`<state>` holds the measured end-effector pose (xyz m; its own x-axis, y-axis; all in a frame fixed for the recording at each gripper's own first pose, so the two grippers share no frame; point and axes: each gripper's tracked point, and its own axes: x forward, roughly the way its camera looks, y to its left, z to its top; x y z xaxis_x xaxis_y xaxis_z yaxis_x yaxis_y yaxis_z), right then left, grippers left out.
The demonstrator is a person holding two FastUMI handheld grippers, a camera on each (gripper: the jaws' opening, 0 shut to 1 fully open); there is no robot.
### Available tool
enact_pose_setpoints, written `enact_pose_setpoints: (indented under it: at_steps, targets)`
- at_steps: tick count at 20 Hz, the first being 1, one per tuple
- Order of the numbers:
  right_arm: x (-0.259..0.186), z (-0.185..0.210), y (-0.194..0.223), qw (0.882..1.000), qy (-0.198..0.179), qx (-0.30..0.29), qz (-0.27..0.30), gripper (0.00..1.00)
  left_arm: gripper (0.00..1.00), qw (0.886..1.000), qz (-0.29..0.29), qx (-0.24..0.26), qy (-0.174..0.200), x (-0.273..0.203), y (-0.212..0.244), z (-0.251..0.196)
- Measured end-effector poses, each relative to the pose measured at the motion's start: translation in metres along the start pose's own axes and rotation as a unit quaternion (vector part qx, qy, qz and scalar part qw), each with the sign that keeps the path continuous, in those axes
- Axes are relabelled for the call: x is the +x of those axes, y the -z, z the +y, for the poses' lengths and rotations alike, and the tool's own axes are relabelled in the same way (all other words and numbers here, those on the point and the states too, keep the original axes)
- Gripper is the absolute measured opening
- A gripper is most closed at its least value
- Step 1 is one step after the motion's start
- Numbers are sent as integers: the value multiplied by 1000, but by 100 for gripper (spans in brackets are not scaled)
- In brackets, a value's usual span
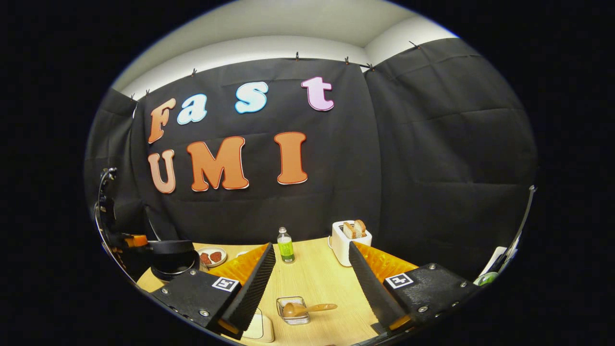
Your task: Close the left gripper, press the button to open the rice cooker; take a wooden spoon from the chopstick holder with the right hand, scoop a spoonful of rice and pour it into the rice cooker, then put the wooden spoon back into the chopstick holder.
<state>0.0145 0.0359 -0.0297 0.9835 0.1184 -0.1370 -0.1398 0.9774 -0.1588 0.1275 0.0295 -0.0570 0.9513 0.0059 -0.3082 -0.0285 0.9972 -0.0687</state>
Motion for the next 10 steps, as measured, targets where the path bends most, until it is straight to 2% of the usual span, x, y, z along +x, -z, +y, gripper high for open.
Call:
enact_pose_setpoints:
  at_steps: [1, 2, 3, 4, 5, 8, 9, 10]
  targets:
    - [0, 0, 2, 1000, -3, 3, -3, 95, 4, 1000, -1, -9, -1, -7, -2, 0]
    - [0, 0, 5, 1000, -7, 7, -4, 100, 4, 1000, -7, -14, -3, -13, -5, 2]
    - [1, -1, 7, 1000, -10, 10, -6, 95, 4, 1000, -14, -14, -6, -20, -8, 4]
    - [3, -3, 12, 1000, -11, 14, -4, 100, 4, 1000, -18, -11, -10, -25, -9, 5]
    - [6, -4, 20, 1000, -11, 17, 1, 95, 4, 1000, -19, -8, -13, -31, -8, 7]
    - [15, -10, 39, 999, -8, 29, 14, 95, 5, 999, -26, -4, -24, -46, -11, 11]
    - [18, -11, 47, 999, -8, 33, 20, 100, 5, 999, -36, -4, -22, -52, -15, 11]
    - [22, -13, 57, 999, -8, 37, 25, 95, 5, 998, -56, -2, -20, -58, -25, 10]
